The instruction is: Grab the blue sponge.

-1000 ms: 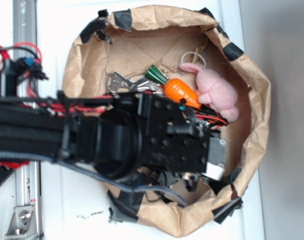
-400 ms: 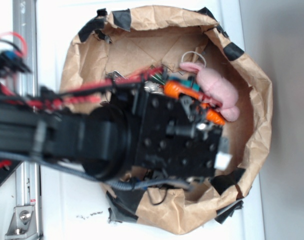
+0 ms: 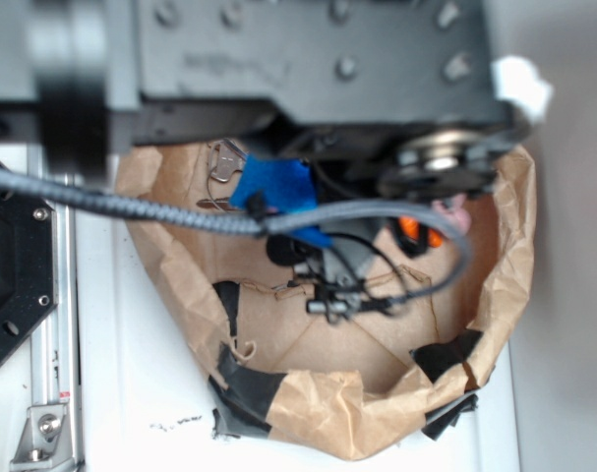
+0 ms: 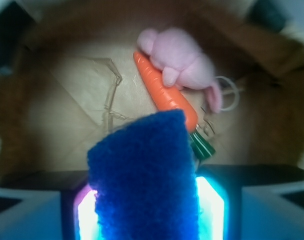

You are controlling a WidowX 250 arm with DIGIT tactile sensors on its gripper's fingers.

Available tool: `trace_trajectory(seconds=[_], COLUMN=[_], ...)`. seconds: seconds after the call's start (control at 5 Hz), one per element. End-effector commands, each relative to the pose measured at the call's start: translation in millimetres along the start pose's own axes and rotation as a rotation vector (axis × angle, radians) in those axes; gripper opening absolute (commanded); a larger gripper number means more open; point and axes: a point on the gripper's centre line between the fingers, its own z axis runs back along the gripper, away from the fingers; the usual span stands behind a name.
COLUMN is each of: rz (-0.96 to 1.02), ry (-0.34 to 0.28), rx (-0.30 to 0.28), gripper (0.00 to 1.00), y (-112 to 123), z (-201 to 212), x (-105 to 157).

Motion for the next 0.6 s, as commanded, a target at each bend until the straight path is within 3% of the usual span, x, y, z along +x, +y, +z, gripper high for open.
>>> trace_trajectory(seconds=[0.0,0.4], rz=[0.063,0.051], ry=[-0.111,-0.121], rx=[0.033,0.046], gripper=[0.00,0.00], y=[-22.7,-27.6], z=[28.1,26.8], x=[-13.3,-16.6])
